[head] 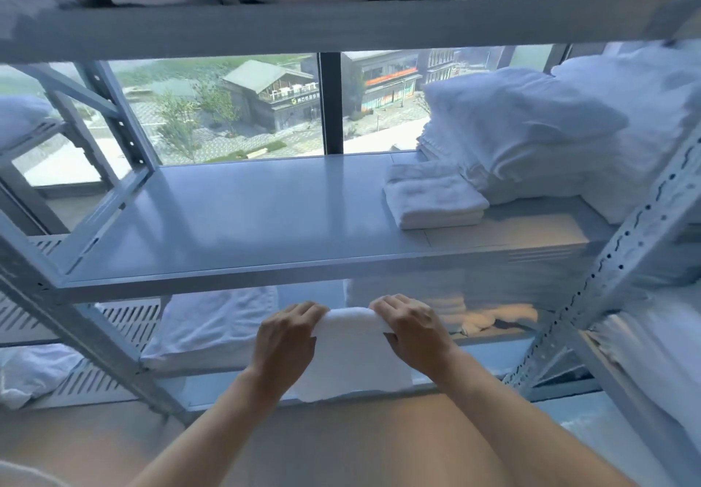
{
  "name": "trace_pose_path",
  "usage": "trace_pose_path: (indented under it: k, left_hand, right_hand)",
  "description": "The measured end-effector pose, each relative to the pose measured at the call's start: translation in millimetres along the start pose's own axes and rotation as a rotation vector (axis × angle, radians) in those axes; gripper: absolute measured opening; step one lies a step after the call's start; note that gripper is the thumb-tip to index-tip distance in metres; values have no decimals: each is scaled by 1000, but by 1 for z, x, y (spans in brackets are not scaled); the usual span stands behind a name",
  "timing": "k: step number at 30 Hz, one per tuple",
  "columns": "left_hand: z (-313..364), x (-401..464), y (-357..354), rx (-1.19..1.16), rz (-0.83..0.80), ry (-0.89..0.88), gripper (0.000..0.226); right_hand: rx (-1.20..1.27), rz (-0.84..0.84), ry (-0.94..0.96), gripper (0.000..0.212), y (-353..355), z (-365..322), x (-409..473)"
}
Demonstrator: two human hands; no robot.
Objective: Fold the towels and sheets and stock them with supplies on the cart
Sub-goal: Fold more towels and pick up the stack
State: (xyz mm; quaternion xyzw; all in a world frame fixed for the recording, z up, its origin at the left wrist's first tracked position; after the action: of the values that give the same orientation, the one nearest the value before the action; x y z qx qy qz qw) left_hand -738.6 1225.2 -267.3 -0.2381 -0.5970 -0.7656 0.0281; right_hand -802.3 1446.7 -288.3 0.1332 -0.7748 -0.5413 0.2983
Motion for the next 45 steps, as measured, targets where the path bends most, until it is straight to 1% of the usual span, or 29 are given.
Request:
trace_pose_path:
  k: [7, 11, 14, 17, 19, 26, 35, 40, 45]
  left_hand:
    - [14, 15, -2, -15, -20, -32, 48]
    - [4, 26, -5, -27, -19, -22, 44]
    - [-9, 29, -4, -21, -17, -9, 44]
    - [-32, 31, -2, -30, -24, 30, 50]
    - [-52, 32, -3, -43, -30, 56, 50]
    - [-137, 44, -13, -122, -31, 91, 43]
    - [-241, 80, -20, -312, -3, 38, 47]
    - [-267, 107, -31, -346, 20, 20, 46]
    - [-285, 140, -43, -355, 66, 33, 46]
  right_hand:
    - [12, 29, -37, 37, 11, 16, -10]
    - [43, 27, -47, 33, 12, 22, -3]
    - [44, 14, -41, 35, 7, 20, 12]
    - [47, 21, -25, 43, -3, 11, 34]
    - [38, 10, -18, 46, -12, 4, 51]
    - [20, -44, -28, 43, -50, -17, 122]
    - [-47, -92, -148, 41, -74, -31, 211]
    - [-110, -109, -179, 39, -74, -28, 245]
    - [-140, -114, -202, 38, -73, -7, 278]
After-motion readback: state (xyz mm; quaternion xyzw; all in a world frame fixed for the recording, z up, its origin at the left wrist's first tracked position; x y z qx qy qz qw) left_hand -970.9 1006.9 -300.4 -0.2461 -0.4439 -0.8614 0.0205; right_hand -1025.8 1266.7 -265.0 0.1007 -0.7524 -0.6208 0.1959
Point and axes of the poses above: each hand's wrist, its own x-axis towards the middle knuckle, its own y-axis out of the back of the hand, z = x × y, the point moved 3 cm from there along x, towards the middle knuckle, and after that the axes turned 7 degrees about -y, right-handed, at the moved point
